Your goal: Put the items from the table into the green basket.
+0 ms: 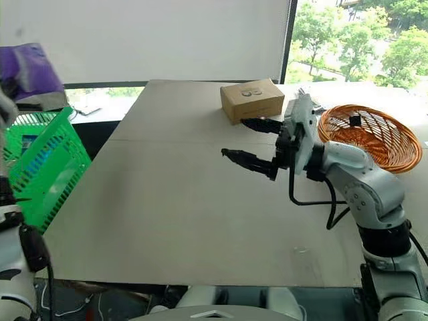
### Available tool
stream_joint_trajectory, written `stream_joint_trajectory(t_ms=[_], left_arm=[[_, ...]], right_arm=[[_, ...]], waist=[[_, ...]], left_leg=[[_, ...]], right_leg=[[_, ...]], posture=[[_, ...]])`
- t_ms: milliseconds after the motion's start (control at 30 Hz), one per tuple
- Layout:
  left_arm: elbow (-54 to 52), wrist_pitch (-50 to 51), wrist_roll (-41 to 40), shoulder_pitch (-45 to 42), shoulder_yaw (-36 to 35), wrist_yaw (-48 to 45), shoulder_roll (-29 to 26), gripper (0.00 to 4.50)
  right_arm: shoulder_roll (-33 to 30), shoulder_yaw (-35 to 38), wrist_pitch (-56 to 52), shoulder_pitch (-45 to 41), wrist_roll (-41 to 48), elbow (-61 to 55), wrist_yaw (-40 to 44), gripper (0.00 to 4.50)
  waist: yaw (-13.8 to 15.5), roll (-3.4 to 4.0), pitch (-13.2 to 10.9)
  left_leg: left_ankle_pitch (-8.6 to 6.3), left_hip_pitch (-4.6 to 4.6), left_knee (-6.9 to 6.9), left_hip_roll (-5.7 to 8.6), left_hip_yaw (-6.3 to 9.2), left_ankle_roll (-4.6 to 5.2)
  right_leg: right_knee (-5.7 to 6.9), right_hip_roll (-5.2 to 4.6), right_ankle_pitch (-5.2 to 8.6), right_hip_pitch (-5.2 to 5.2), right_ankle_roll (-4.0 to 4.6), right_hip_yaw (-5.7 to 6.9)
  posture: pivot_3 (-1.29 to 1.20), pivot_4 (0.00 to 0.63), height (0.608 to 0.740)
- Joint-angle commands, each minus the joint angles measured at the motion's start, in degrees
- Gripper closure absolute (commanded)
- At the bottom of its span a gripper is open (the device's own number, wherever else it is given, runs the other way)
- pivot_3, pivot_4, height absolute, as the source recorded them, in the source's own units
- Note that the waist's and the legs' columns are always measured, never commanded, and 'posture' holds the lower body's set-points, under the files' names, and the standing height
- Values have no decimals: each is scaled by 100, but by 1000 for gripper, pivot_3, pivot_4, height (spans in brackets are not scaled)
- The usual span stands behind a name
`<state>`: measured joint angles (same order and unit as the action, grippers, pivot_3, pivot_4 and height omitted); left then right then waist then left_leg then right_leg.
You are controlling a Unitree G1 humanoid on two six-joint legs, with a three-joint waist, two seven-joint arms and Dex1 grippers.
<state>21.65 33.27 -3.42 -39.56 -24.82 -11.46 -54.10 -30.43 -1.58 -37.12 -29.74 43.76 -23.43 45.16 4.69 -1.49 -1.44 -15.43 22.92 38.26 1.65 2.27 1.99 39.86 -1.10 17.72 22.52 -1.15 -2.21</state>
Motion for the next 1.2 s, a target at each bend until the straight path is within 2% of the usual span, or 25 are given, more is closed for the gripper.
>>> stream_joint_trajectory(t_ms=[33, 167, 333, 433, 600, 700, 800, 967, 1100, 1200], left_arm=[[-99, -182, -47, 264, -357, 44, -170, 4453], [-135, -163, -44, 590, -538, 169, -144, 4453], [-96, -161, -68, 833, -595, 273, -27, 4453], [26, -252, -37, 879, -750, 542, -36, 3344], [163, -569, -193, 676, -1089, 1054, 89, 1044], [22, -714, -365, 595, -1090, 988, 231, 1044], [-609, -646, -892, 631, -696, 163, 643, 1044], [-2534, -13, -2136, 1504, 180, -1056, 1874, 1044], [-3480, -276, -1736, 2754, 1655, -1370, 2557, 1044], [-3651, -574, -1456, 3376, 2261, -1443, 2811, 1044]], right_arm=[[95, 21, 161, -114, -8, -2, 134, 0], [163, 82, 128, -108, 24, -26, 156, 0], [236, 255, 4, -111, 306, -137, 75, 0], [182, 281, -10, -80, 345, -178, 60, 0], [115, 282, 1, -34, 312, -188, 58, 0], [71, 312, -1, 11, 286, -177, 57, 0], [-40, 390, 21, 176, 226, -121, 80, 0], [-102, 661, 608, 927, -501, 402, -243, 0], [-218, 768, 1251, 1969, -1132, 776, -188, 0], [-284, 880, 1740, 2700, -1509, 1050, -99, 0]], waist=[[142, -5, 4], [290, -30, 20], [258, -34, 23], [217, -38, 25], [134, -43, 29], [117, -45, 31], [154, -47, 38], [237, -64, 63], [172, -57, 69], [58, -49, 72]], left_leg=[[0, 0, 0, 0, 0, 0], [-9, -1, 2, -1, 11, 17], [-9, -1, -3, -1, 15, 17], [-9, 0, -7, -1, 15, 16], [-9, -1, -9, -2, 9, 16], [-9, -2, -8, -2, 9, 17], [-9, -2, -7, -1, 9, 16], [-8, -1, -3, 1, 4, 15], [-7, -7, -7, -2, -26, 15], [-9, -5, -10, -22, -33, 17]], right_leg=[[0, 0, 0, 0, 1, 1], [8, -1, -2, -3, 4, 11], [5, -1, -2, -5, 6, 15], [5, -1, -2, -1, 6, 15], [7, -1, -2, 4, 6, 15], [10, -1, -2, 3, 6, 15], [10, -4, -2, 1, 6, 18], [-1, -15, -2, -9, 6, 17], [0, -9, -2, -8, 5, -14], [4, 12, -2, 1, 7, -19]], posture=[[190, 0, 740], [174, 0, 740], [161, 0, 740], [157, 0, 740], [154, 0, 740], [157, 0, 740], [157, 0, 740], [157, 0, 740], [130, 0, 740], [100, 0, 740]])
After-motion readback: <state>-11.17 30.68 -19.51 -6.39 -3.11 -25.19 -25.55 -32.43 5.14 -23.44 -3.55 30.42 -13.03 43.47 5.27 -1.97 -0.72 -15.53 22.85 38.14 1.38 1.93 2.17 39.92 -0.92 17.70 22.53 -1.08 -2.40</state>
